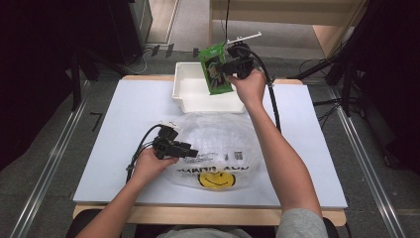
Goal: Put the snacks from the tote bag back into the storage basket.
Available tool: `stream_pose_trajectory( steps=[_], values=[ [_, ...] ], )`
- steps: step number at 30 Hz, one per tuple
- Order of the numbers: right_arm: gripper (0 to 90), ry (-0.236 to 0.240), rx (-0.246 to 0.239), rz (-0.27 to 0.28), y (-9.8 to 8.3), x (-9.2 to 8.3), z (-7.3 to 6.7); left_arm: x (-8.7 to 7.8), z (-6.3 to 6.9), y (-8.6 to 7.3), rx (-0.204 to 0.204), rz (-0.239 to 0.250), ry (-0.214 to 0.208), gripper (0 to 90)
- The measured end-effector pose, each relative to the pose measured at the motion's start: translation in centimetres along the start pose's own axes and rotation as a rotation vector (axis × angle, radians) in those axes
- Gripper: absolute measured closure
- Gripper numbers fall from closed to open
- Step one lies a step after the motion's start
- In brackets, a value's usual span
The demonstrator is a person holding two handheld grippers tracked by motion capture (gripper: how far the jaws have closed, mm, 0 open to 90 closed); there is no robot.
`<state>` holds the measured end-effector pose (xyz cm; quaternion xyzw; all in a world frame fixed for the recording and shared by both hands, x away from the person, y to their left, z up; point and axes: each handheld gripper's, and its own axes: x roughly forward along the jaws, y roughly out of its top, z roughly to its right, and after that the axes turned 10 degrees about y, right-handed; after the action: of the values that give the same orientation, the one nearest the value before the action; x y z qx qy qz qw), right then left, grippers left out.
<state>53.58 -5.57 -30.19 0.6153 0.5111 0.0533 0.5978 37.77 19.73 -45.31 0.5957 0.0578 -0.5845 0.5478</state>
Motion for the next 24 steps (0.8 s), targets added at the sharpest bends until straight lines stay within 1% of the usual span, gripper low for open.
stream_pose_trajectory(
  steps=[3,8,11,14,17,20,22,24],
  values=[
    [74.9,-0.007,-0.002,-0.008,0.5,0.7,0.3,-0.1,0.0,0.0,0.009,-0.002,0.01,47.9],
    [74.8,-0.017,-0.006,-0.017,1.0,1.3,0.5,-0.2,-0.1,0.0,0.005,0.0,0.006,47.9],
    [74.8,-0.011,-0.009,0.011,1.1,1.8,0.9,-0.1,0.0,0.0,0.008,-0.005,0.005,47.9],
    [74.8,-0.017,-0.002,-0.003,1.2,2.2,1.2,0.0,0.0,0.0,0.008,-0.006,0.004,47.8],
    [74.8,-0.025,-0.008,-0.008,1.6,2.6,1.4,0.0,-0.1,0.0,0.009,-0.012,0.004,47.9],
    [74.8,-0.021,-0.001,0.019,2.0,2.8,1.6,0.0,-0.1,0.0,0.01,-0.012,0.004,47.9],
    [74.7,-0.014,0.012,0.02,2.2,3.0,1.9,0.0,-0.1,0.0,0.012,-0.012,0.003,47.9],
    [74.7,-0.022,0.009,0.018,2.3,3.1,2.0,0.0,-0.1,0.0,0.011,-0.012,0.003,48.0]
  ],
)
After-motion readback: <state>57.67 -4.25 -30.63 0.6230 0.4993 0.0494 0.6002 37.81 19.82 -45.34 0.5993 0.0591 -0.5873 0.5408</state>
